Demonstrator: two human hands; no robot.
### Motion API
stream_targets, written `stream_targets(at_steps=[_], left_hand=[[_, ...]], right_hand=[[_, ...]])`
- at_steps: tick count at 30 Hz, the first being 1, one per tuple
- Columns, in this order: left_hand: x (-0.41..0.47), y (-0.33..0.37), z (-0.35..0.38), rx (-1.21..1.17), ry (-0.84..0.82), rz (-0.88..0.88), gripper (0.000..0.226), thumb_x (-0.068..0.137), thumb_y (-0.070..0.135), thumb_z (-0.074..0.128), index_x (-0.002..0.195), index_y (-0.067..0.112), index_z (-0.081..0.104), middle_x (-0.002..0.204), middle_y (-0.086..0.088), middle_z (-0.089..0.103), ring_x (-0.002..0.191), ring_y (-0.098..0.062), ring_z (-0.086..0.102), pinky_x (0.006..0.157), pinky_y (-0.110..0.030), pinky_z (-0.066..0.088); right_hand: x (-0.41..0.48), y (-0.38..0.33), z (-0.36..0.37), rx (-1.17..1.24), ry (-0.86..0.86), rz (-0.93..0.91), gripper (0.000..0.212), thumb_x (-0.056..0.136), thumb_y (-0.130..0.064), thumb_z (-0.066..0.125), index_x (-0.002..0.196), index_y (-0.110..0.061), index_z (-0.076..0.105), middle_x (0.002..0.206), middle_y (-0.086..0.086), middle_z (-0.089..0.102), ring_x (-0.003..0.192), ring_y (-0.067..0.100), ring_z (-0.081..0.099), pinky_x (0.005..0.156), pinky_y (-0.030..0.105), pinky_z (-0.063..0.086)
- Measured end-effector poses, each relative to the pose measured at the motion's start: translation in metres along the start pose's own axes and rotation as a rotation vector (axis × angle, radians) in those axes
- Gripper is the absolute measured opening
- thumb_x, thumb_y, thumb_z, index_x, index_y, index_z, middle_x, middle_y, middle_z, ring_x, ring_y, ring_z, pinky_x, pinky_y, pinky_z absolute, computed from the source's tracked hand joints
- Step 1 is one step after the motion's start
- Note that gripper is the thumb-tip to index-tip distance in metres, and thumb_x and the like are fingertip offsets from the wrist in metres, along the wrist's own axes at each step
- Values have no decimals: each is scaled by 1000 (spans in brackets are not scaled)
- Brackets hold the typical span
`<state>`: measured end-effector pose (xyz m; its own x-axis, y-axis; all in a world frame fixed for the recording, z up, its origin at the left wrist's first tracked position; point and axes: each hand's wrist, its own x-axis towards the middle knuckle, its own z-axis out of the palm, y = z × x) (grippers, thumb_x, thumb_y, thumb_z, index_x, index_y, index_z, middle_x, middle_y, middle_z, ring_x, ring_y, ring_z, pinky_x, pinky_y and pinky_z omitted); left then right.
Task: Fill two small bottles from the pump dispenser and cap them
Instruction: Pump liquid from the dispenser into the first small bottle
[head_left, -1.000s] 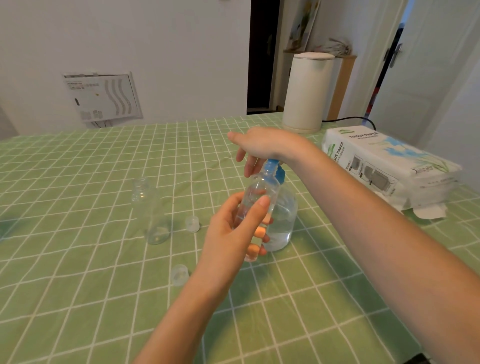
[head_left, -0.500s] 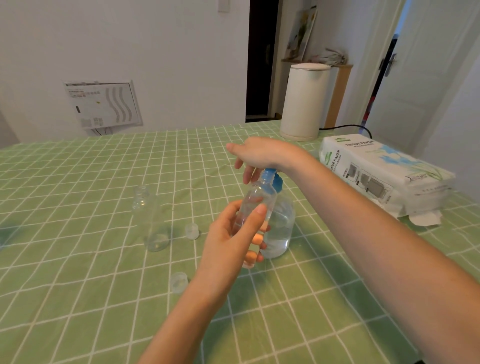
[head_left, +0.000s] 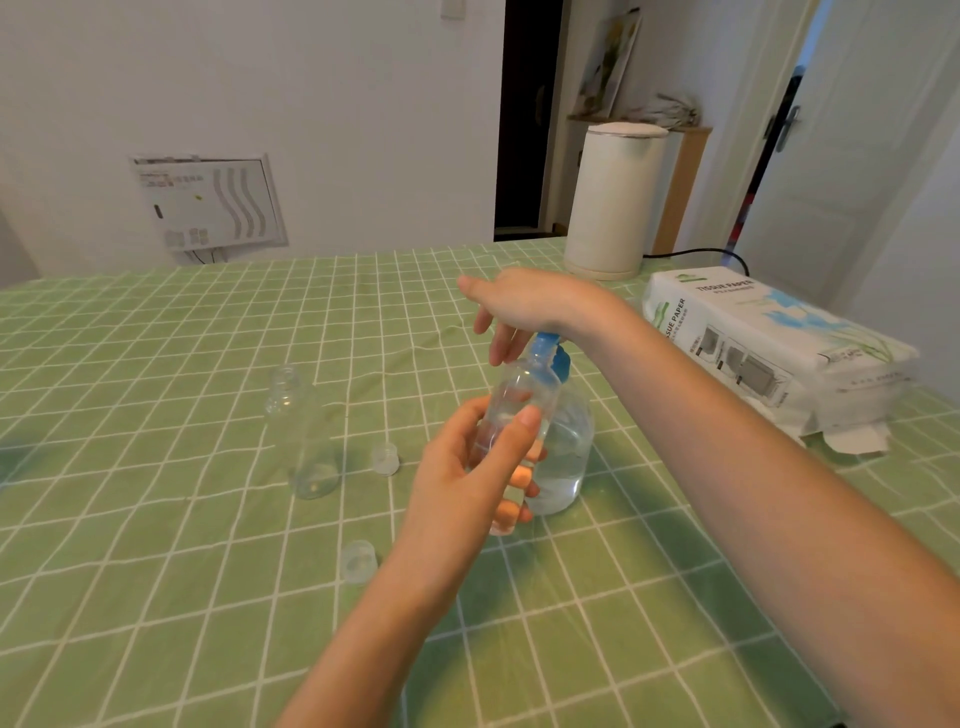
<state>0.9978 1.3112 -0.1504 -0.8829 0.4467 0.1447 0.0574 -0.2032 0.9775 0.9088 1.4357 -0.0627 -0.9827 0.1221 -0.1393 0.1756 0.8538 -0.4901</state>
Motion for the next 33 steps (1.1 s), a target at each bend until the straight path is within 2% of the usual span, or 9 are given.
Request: stream_targets(at_steps=[10, 13, 16, 20, 29, 31, 33], left_hand=[[-1, -1, 0, 6, 13, -13, 47, 60, 53, 61, 96, 24, 65, 68, 8, 64, 56, -6, 54, 46, -19, 45], [-1, -2, 0, 9, 16, -9, 46, 60, 54, 61, 96, 26, 65, 68, 9, 64, 56, -6, 54, 46, -19, 46], [0, 0, 0, 6, 9, -2, 44, 62, 53, 60, 97, 27, 65, 69, 9, 65, 57, -7, 55, 47, -18, 47], [2, 2, 1, -16, 6, 17, 40, 63, 51, 60, 95, 28, 65, 68, 9, 64, 58, -8, 54, 46, -17, 46], [0, -1, 1, -1, 12, -6, 33, 74, 50, 66, 97, 26, 66, 69, 8, 64, 57, -8, 54, 46, -18, 45], [0, -2, 1, 4, 12, -9, 39, 69, 50, 64, 97, 24, 66, 68, 8, 64, 57, -8, 54, 45, -18, 46], [0, -3, 0, 11, 15, -10, 44, 64, 51, 61, 97, 23, 66, 68, 8, 63, 56, -7, 54, 46, -19, 46]], right_hand=[[2, 2, 4, -30, 6, -1, 61, 102, -46, 20, 111, -5, 64, 108, 15, 67, 103, 29, 63, 81, 36, 41], [2, 2, 5, -29, 7, -12, 59, 101, -46, 20, 111, -5, 62, 96, 12, 69, 100, 28, 64, 83, 35, 42], [2, 0, 0, -7, 12, -26, 58, 101, -46, 23, 112, -5, 61, 92, 12, 71, 98, 29, 66, 91, 35, 46], [2, -4, -6, -13, 34, -46, 57, 101, -47, 24, 114, -6, 60, 93, 12, 73, 96, 27, 67, 76, 32, 45], [1, 0, 0, -51, -23, -11, 60, 100, -50, 19, 110, -9, 62, 94, 10, 72, 98, 25, 65, 80, 35, 42], [1, 1, 3, -52, -37, -6, 60, 100, -50, 19, 110, -10, 62, 92, 9, 71, 99, 25, 64, 79, 35, 41], [2, 2, 4, -46, -48, -2, 60, 100, -50, 18, 111, -9, 62, 90, 8, 71, 98, 23, 63, 72, 33, 39]])
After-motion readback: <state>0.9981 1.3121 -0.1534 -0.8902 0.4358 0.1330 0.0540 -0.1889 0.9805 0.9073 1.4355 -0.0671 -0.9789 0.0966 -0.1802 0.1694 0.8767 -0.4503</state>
